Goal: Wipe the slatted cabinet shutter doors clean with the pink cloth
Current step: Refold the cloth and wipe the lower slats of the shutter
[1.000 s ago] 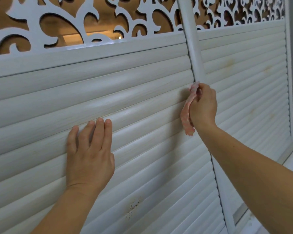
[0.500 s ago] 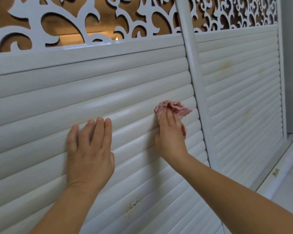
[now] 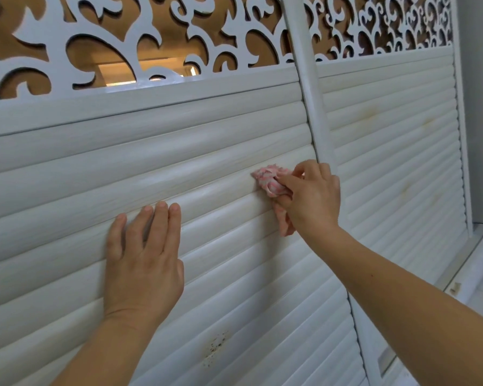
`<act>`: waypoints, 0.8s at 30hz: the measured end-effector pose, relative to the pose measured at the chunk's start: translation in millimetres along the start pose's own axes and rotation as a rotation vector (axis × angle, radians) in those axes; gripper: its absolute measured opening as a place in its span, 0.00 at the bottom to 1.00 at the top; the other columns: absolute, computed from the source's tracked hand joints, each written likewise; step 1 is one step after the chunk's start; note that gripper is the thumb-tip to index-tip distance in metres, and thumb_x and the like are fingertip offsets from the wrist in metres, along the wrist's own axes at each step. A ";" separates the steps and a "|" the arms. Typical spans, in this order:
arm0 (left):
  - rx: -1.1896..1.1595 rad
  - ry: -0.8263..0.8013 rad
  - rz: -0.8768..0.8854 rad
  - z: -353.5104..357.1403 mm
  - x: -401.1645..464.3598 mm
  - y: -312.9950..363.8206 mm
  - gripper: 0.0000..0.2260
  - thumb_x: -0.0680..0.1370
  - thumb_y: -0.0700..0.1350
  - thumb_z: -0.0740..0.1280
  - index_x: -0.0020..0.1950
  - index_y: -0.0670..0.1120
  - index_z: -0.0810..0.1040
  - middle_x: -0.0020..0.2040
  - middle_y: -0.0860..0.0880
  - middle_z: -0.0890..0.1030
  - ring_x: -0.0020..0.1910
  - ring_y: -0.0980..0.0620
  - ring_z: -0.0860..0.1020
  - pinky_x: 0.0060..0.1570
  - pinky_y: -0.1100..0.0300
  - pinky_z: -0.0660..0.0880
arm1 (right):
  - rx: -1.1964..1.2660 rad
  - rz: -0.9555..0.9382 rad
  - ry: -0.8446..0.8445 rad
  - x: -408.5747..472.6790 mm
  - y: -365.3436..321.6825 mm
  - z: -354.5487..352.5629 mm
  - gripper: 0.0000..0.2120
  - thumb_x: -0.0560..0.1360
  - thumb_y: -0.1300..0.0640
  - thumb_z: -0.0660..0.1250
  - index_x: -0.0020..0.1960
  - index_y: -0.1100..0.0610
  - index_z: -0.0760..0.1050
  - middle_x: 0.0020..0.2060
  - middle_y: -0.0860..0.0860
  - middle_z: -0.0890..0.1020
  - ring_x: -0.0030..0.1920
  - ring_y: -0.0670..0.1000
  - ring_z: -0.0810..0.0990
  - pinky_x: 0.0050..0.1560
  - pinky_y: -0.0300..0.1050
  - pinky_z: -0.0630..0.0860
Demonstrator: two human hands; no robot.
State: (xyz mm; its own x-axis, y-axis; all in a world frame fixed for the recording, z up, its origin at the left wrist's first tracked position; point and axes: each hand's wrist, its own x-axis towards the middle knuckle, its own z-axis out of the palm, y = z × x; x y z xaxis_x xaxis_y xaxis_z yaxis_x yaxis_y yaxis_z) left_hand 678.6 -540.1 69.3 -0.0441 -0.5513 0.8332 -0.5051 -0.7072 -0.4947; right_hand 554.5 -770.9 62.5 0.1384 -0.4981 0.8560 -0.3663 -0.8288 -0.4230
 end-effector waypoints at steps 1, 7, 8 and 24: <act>0.001 -0.004 0.002 -0.2 -0.2 -0.4 0.27 0.70 0.40 0.54 0.69 0.37 0.67 0.64 0.39 0.72 0.63 0.39 0.66 0.66 0.40 0.59 | -0.040 -0.043 0.018 -0.4 0.4 0.5 0.10 0.68 0.58 0.74 0.48 0.57 0.82 0.54 0.55 0.77 0.56 0.60 0.73 0.50 0.42 0.59; -0.004 -0.018 0.006 -0.6 -0.6 -1.4 0.27 0.70 0.41 0.53 0.69 0.37 0.67 0.64 0.39 0.72 0.63 0.38 0.66 0.66 0.40 0.59 | 0.308 0.145 -0.126 7.9 3.6 -7.3 0.14 0.73 0.62 0.66 0.59 0.54 0.74 0.50 0.51 0.77 0.49 0.54 0.78 0.48 0.53 0.77; -0.009 -0.016 0.005 -0.8 -1.0 -1.4 0.27 0.71 0.41 0.53 0.69 0.37 0.67 0.64 0.39 0.72 0.63 0.38 0.66 0.66 0.40 0.59 | 0.365 0.213 -0.042 14.0 6.9 -10.1 0.17 0.75 0.61 0.65 0.62 0.51 0.72 0.49 0.50 0.77 0.49 0.53 0.78 0.50 0.51 0.76; -0.016 -0.028 -0.015 -1.1 -0.8 0.4 0.28 0.69 0.42 0.53 0.69 0.37 0.67 0.64 0.38 0.71 0.63 0.38 0.65 0.67 0.40 0.58 | 0.228 -0.435 -0.010 -61.0 -59.7 47.9 0.23 0.78 0.55 0.55 0.72 0.58 0.62 0.71 0.63 0.65 0.73 0.63 0.59 0.73 0.58 0.56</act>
State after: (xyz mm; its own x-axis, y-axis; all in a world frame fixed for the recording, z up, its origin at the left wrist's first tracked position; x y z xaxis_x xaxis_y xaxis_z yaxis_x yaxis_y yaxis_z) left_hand 677.4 -539.5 68.7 -0.0124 -0.5526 0.8333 -0.5193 -0.7086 -0.4777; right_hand 612.0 -703.3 21.4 0.2430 -0.0948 0.9654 -0.0615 -0.9947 -0.0822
